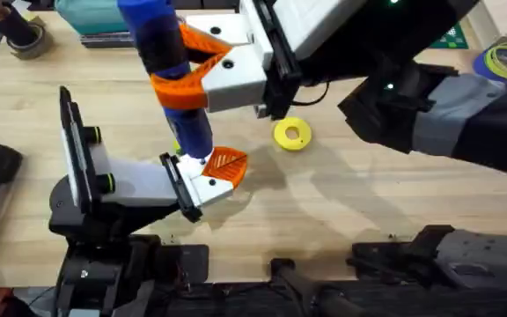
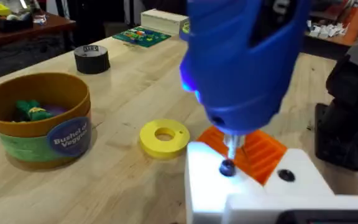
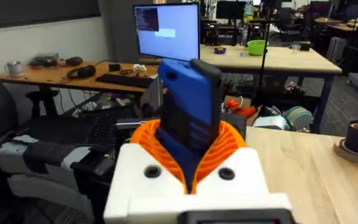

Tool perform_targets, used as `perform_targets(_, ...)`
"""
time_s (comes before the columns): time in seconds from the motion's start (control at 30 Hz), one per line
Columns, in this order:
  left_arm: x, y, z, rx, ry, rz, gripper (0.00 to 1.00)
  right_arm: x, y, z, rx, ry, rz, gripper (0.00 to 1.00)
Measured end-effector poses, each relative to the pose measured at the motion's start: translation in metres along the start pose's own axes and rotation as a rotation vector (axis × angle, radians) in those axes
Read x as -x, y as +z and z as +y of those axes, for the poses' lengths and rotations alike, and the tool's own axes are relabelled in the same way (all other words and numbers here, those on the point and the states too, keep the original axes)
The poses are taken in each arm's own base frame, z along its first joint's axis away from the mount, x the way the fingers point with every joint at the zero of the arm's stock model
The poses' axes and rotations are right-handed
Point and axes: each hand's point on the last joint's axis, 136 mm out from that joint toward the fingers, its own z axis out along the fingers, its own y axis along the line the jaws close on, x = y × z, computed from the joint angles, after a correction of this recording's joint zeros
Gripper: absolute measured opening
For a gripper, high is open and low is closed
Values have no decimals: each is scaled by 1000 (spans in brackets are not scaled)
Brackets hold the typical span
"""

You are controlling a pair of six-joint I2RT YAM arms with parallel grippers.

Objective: Pick up the gripper from the table and insert it into the empty holder that is missing its gripper. Then pick up a screw, insert it into the mounting hole, and use the screwdriver to tighten it. Finally, clean up the table by picking up the vegetable and placing it into the bucket.

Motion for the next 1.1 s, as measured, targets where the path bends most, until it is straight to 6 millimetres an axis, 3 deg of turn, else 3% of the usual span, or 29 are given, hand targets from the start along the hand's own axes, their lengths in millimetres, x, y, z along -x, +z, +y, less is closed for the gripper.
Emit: perform_targets(1.1, 0, 0, 0, 0, 0, 0, 16, -1, 4, 5, 15, -18, 1, 25)
